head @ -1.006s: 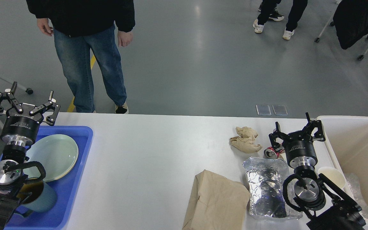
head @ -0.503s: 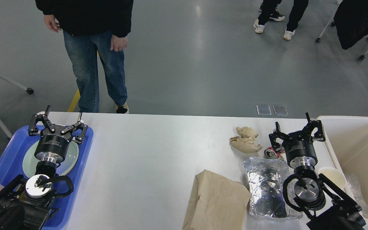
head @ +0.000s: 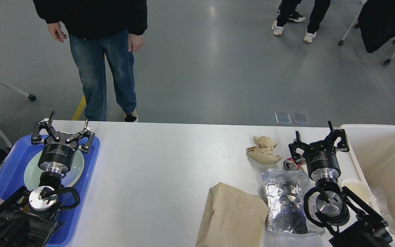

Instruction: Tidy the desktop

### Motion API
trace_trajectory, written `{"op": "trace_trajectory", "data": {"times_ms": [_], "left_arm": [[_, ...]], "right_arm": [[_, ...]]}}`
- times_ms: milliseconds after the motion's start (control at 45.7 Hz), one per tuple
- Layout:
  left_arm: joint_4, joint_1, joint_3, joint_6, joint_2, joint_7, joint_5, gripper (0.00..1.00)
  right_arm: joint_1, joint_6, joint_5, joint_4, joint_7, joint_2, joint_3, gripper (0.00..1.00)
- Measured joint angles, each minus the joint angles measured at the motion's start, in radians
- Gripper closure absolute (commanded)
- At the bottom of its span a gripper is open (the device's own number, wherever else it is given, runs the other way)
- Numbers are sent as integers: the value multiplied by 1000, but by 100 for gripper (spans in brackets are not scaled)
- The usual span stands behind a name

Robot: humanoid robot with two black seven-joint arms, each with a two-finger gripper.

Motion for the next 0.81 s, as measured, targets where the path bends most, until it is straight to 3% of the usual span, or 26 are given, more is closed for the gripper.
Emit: {"op": "trace_trajectory", "data": {"times_ms": [809], "left_arm": [[1, 0, -7, -11, -14, -13, -7, 4]], "right_arm": [[0, 1, 0, 0, 0, -1, 0, 0]]}}
